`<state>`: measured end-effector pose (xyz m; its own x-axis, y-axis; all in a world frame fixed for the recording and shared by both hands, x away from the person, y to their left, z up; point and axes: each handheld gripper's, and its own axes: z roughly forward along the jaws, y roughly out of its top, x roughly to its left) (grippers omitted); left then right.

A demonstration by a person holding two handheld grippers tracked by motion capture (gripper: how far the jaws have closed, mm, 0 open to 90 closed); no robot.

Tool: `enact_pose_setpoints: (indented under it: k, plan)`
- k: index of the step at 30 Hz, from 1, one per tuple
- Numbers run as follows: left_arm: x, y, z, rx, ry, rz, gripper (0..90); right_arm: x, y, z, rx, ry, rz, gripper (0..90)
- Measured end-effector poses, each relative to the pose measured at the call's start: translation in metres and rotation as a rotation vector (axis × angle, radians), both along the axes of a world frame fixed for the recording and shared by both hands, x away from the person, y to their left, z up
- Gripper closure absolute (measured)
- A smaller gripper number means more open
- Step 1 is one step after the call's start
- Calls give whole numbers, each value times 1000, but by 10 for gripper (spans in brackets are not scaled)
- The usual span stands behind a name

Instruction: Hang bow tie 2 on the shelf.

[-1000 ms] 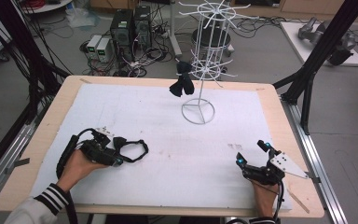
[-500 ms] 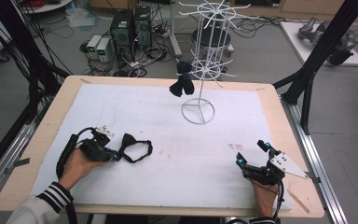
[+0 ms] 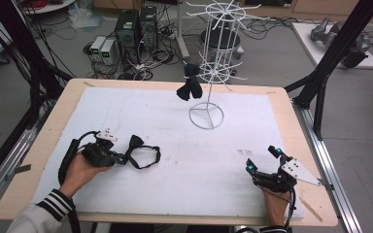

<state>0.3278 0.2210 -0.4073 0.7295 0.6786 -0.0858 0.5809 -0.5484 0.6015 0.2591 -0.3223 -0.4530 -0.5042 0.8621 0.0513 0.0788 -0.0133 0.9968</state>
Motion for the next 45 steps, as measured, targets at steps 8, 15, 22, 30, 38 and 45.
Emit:
enact_pose_setpoints:
  k: [8,15,22,30,38,45]
  plan:
    - [0,3,9,-56,-53,-44,832,2,-2,1,18,19,-2,27]
    - [1,3,16,-93,-91,-79,832,3,-4,2,27,32,-7,27]
    - [4,-1,20,-129,-135,-131,832,2,-4,15,29,20,32,27]
    - [5,-5,27,-176,-178,-169,832,8,-3,31,15,40,100,27]
    - [5,-11,38,-213,-214,-220,832,19,7,53,3,46,188,27]
    - [6,-21,46,-239,-245,-265,832,29,17,70,20,65,290,27]
